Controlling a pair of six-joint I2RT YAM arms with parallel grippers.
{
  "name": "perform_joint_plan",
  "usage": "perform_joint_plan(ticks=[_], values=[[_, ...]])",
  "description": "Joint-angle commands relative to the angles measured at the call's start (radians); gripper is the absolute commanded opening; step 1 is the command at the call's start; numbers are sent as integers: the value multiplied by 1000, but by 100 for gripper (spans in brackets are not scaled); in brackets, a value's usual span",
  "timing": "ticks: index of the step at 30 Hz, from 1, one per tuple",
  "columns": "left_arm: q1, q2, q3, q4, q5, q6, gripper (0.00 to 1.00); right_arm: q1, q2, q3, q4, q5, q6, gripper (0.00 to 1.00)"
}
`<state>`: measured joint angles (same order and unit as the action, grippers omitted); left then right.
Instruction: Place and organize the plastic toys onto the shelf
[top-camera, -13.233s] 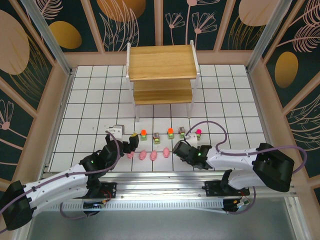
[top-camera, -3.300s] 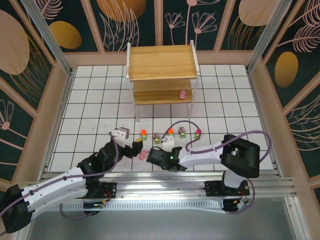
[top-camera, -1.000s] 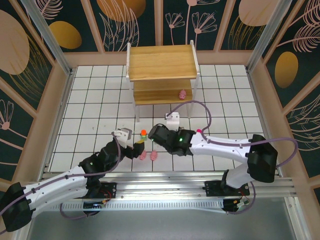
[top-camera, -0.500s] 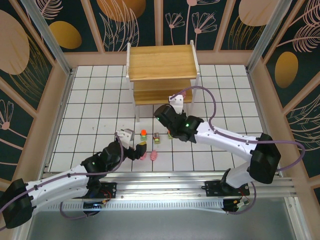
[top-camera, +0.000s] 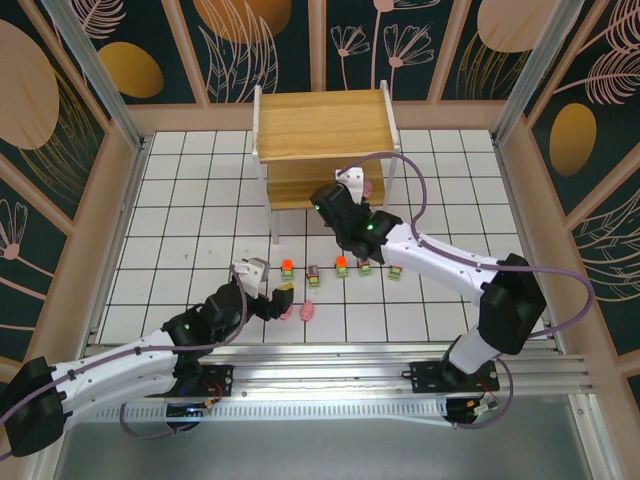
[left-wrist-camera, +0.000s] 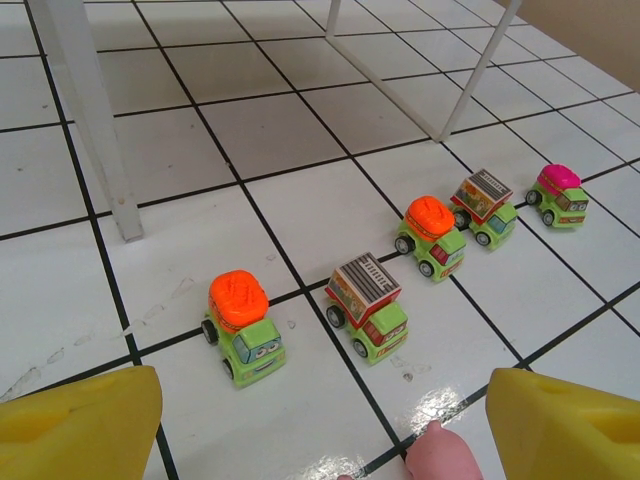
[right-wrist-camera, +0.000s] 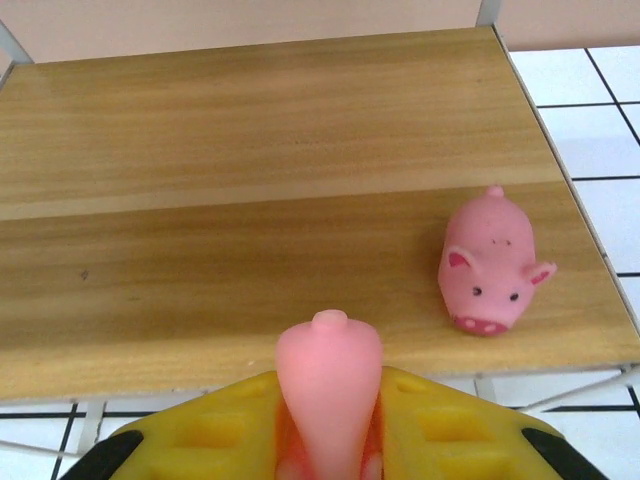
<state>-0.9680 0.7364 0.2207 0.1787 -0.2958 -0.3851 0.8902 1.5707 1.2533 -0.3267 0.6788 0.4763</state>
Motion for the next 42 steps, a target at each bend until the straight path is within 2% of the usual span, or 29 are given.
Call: perform_joint_plan(ticks=[1, 14, 30, 36, 42], values=[[-4, -12, 0, 18, -9, 15, 84, -21, 25, 41, 34, -11, -41, 27], [-4, -26, -4, 15, -13, 11, 85, -79, 77, 78, 63, -44, -83, 27], [-4, -34, -6, 13, -12, 9, 85, -100, 120, 90, 83, -56, -94, 28], [-5, -35, -6, 13, -11, 9, 85, -106, 131, 90, 78, -55, -93, 29], [-5, -35, -6, 13, -11, 9, 85, -111, 133, 90, 82, -53, -99, 35]])
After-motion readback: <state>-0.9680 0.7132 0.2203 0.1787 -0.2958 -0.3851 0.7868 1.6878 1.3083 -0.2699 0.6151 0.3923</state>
